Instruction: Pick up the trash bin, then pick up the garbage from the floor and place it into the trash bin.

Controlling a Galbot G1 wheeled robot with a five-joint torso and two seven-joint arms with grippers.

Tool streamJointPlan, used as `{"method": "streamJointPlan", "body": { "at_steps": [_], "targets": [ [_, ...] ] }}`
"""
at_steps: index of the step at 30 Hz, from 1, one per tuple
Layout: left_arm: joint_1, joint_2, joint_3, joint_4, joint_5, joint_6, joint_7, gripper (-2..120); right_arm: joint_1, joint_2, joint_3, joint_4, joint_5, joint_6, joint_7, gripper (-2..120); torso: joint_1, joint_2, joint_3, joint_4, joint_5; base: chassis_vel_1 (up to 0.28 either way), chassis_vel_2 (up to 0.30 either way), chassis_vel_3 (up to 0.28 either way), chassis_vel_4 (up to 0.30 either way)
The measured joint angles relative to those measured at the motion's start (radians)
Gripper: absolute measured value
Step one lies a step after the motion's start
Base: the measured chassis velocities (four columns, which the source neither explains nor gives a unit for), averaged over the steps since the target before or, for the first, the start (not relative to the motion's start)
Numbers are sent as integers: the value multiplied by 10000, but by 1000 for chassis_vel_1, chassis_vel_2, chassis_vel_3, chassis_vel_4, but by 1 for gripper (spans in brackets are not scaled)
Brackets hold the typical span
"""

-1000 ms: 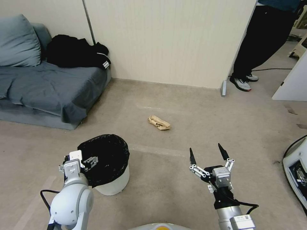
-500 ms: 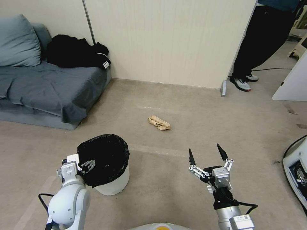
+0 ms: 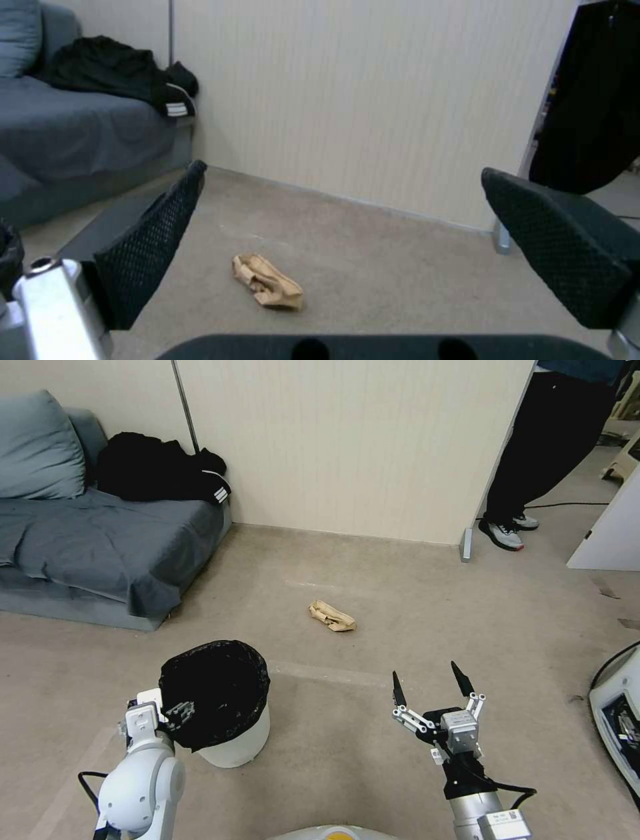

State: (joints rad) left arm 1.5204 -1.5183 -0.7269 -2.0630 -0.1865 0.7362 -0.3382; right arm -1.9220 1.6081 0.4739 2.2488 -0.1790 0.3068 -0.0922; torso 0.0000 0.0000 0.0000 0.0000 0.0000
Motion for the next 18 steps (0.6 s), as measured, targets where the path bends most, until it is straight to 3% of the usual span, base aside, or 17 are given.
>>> {"method": "streamJointPlan", "body": {
  "at_steps": [5, 10, 13, 18],
  "targets": [
    [51, -64, 86, 62, -52, -4, 87, 56, -45, 0, -41, 0, -54, 36, 20, 100, 0, 0, 0, 0, 0, 0, 0, 0, 0],
    [56, -93, 115, 97, -82, -7, 82, 43, -60, 0, -104, 54, -304, -47, 250, 100, 1, 0, 0, 0, 0, 0, 0, 0, 0],
    [63, -93, 70, 110, -114, -12, 25, 27, -65, 0, -119, 125, -618, -192, 419, 100, 0, 0, 0, 0, 2, 0, 0, 0, 0],
    [80, -81, 45, 133, -160, -15, 27, 14, 21, 0, -222, 125, -882, -149, 931, 100, 0, 0, -1, 0, 2, 0, 0, 0, 0]
  ]
}}
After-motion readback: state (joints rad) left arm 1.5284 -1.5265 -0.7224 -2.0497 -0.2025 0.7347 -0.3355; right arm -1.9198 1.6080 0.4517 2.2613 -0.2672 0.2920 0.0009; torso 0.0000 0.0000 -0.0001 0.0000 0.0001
